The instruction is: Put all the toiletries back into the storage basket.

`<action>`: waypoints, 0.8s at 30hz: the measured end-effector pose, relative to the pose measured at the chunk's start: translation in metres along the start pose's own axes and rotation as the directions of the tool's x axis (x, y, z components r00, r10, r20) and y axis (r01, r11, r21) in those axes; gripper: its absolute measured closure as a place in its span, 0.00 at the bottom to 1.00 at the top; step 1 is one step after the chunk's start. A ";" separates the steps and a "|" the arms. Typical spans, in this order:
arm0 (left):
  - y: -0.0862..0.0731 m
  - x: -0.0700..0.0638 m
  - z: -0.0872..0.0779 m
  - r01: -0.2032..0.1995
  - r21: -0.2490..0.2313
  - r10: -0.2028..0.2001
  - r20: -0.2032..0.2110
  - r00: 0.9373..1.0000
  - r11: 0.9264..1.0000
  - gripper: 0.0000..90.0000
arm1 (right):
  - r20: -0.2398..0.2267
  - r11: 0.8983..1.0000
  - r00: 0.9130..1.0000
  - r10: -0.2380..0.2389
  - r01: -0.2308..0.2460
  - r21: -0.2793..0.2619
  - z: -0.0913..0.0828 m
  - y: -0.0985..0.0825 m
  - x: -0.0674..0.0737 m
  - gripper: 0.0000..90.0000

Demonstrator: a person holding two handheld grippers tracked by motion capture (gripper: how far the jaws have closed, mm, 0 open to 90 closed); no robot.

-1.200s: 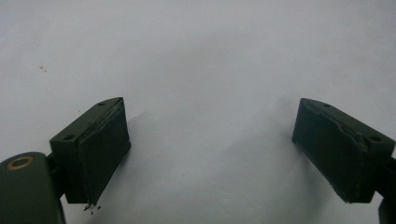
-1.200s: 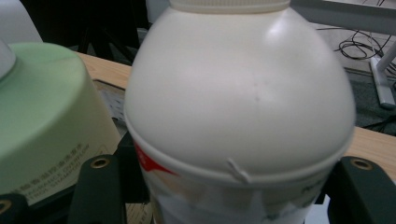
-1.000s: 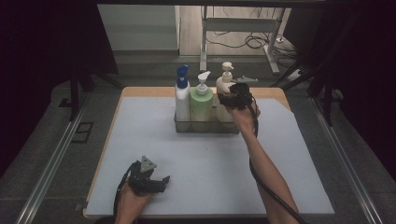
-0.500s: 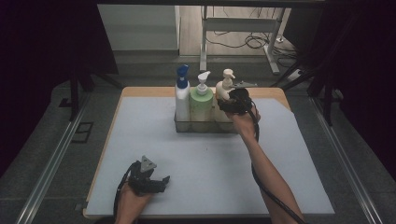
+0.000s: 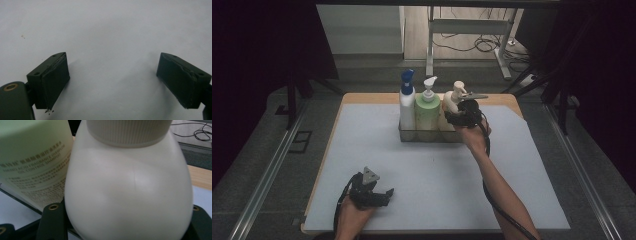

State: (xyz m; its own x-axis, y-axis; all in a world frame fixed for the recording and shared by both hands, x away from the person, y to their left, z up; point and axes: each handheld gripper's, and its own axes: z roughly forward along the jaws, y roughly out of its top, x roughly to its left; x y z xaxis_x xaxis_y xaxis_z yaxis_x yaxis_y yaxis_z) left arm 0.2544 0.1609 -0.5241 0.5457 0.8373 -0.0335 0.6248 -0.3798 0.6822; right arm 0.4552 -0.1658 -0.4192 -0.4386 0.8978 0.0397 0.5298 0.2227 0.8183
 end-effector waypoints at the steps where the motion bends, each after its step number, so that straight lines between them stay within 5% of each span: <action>1: 0.000 0.000 0.000 0.000 0.000 0.000 0.000 1.000 1.000 0.12 | 0.001 1.000 1.000 0.000 0.000 -0.002 0.000 0.000 0.000 0.41; 24: 0.000 0.000 0.000 0.000 0.000 0.000 0.000 1.000 1.000 0.12 | -0.056 1.000 0.998 -0.026 0.027 0.016 -0.008 -0.006 -0.005 0.38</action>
State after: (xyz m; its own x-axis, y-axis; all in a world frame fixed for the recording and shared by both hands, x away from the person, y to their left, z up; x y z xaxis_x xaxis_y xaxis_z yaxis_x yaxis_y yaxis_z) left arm 0.2543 0.1609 -0.5240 0.5454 0.8375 -0.0333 0.6249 -0.3798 0.6821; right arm 0.4481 -0.1749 -0.4195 -0.4920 0.8691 0.0502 0.5294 0.2529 0.8098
